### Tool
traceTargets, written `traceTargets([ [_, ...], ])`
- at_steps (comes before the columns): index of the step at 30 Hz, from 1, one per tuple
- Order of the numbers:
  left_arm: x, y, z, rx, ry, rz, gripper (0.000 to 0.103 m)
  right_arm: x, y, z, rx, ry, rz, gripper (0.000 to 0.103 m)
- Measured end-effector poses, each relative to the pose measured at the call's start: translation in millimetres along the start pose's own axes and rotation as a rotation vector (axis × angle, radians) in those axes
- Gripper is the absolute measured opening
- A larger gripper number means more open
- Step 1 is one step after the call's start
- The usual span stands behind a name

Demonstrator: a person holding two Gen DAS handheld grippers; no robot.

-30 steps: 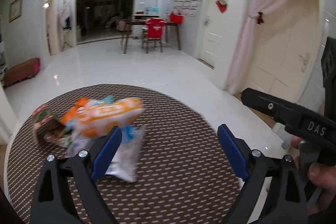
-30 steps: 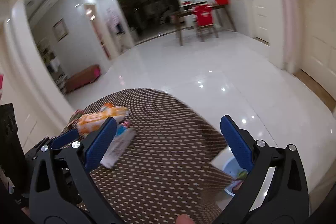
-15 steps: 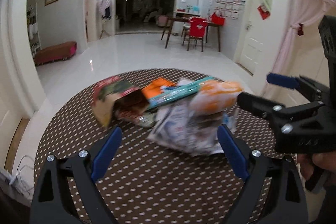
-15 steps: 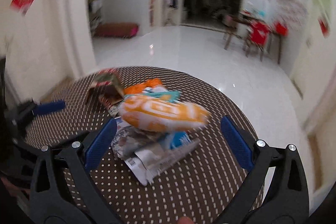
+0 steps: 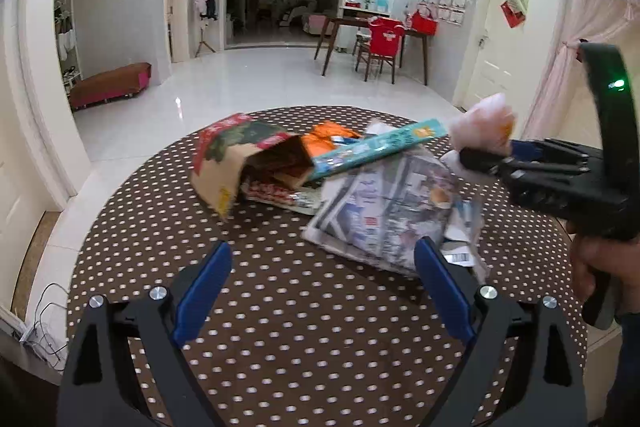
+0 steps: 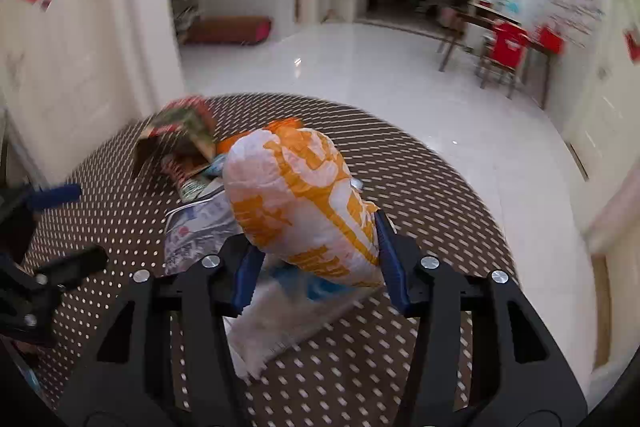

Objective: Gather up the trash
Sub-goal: 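Grasp the orange-white bread bag with the right tool while the left tool grasps the teal stick pack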

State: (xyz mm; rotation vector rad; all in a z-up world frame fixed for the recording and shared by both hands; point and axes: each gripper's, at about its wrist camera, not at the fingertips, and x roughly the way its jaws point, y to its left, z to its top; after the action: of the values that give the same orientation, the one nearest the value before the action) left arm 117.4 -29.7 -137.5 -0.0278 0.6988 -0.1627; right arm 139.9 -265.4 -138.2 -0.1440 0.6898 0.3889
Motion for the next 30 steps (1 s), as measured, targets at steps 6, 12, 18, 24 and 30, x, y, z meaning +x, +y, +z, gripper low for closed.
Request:
traceTargets([
  [6,9,-35,1,0.077,-0.005,-0.027,0.091,-50,-55,-24,0.256,-0.093,0.071,0.051],
  [12,35,-46,0,0.136,0.046,0.005,0.091,-88,-77,-45,0.347,-0.140,0.120,0.051],
  [18,50,-41,34,0.134,-0.002,0.016,0.091,-100,-83,-51,0.378,-0.155,0.131,0.051],
  [24,89,-46,61,0.318,0.058,0.004,0.091,-102,-84,-52,0.378,-0.158,0.144,0.051],
  [30,129,-33,80,0.495,0.134,-0.151,0.090,-101,-79,-53,0.369,-0.142,0.132,0.051],
])
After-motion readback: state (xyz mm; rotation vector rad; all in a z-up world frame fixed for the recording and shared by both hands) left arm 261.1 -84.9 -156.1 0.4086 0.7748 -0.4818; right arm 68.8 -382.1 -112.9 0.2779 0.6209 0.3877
